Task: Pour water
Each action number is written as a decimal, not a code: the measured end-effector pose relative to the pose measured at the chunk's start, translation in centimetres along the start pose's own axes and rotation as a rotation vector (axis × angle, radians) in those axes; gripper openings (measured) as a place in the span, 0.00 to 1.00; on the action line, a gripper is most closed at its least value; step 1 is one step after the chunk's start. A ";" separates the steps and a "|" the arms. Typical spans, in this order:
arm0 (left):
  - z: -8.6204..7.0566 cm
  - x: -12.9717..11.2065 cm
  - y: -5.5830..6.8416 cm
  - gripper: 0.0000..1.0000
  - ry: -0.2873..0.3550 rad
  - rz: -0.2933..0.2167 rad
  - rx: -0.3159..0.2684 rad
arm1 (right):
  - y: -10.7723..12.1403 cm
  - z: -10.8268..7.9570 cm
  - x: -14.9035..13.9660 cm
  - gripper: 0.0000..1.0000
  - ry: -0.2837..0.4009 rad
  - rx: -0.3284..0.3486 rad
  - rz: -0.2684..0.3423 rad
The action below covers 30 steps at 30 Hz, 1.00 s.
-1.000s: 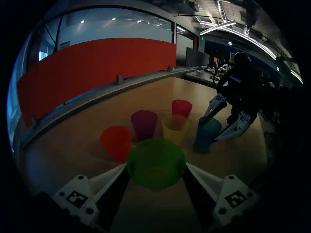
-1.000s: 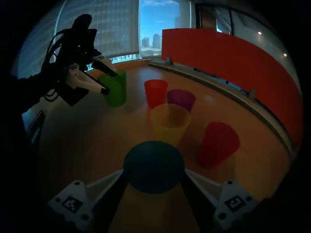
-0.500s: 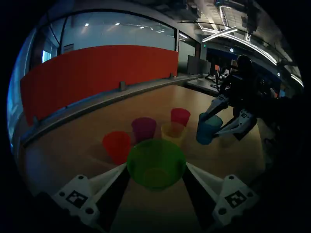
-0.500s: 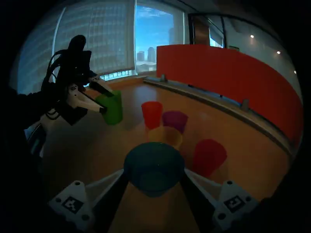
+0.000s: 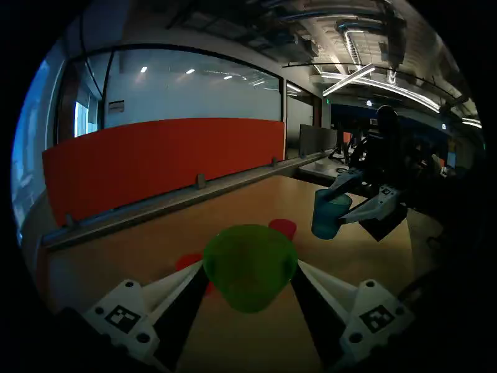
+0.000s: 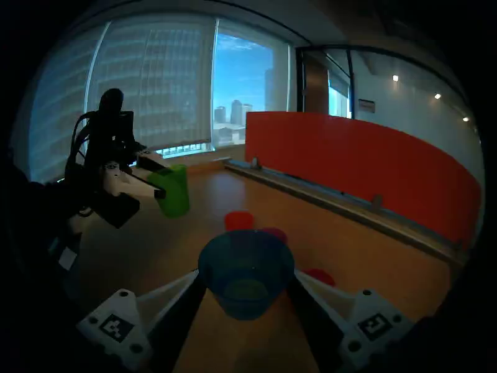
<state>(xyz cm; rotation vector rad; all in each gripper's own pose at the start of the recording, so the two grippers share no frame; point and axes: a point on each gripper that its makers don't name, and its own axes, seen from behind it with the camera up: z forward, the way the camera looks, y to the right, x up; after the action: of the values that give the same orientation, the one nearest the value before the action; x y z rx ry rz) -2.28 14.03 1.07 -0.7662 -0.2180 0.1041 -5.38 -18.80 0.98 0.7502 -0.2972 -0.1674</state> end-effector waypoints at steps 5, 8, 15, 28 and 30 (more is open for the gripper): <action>-0.7 1.9 0.7 0.87 0.057 -0.003 -0.001 | -0.3 -0.7 1.3 0.89 0.030 -0.002 -0.008; -0.9 2.6 1.1 0.87 0.085 -0.010 -0.006 | -0.6 -0.9 1.8 0.89 0.046 -0.002 -0.008; -1.1 3.0 1.6 0.87 0.098 -0.006 -0.012 | -1.1 -1.3 2.7 0.89 0.078 -0.003 -0.008; -1.2 3.2 2.5 0.87 0.105 0.010 -0.023 | -1.0 -2.3 5.8 0.89 0.204 -0.013 -0.030; -1.2 3.2 2.7 0.87 0.105 0.015 -0.025 | -1.0 -2.4 6.1 0.89 0.220 -0.017 -0.029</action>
<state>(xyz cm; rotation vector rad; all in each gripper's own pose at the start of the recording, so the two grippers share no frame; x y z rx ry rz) 1.07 15.67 -1.13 -0.7963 -0.1140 0.0746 1.13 -19.47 -0.12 0.7494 -0.0760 -0.1129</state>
